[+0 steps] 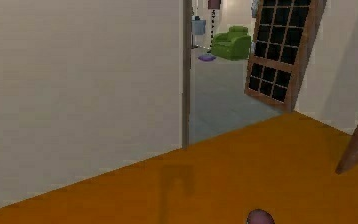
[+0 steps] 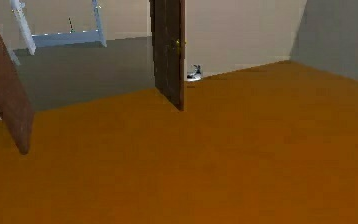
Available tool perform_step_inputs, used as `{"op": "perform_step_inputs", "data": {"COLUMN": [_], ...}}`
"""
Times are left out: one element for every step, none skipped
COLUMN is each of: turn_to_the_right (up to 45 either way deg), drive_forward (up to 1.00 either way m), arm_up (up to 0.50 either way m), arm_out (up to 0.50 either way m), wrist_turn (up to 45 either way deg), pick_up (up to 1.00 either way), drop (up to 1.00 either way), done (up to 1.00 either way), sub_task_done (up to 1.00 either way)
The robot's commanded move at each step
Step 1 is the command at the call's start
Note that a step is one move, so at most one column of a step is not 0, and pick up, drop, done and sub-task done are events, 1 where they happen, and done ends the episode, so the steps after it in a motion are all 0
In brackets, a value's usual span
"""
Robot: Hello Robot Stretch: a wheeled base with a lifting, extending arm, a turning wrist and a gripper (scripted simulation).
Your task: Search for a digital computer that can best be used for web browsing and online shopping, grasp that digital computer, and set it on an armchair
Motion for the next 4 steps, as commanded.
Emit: {"op": "perform_step_inputs", "data": {"turn_to_the_right": [-9.0, 0.0, 39.0, 0.0], "drive_forward": [0.00, 0.90, 0.00, 0.35], "arm_up": [0.00, 0.00, 0.00, 0.00], "arm_out": [0.00, 0.00, 0.00, 0.00], "wrist_turn": [0.0, 0.0, 0.0, 0.0], "pick_up": [0.00, 0.00, 0.00, 0.00], "drop": [0.00, 0.00, 0.00, 0.00], "done": [0.00, 0.00, 0.00, 0.00], "sub_task_done": [0.00, 0.00, 0.00, 0.00]}}
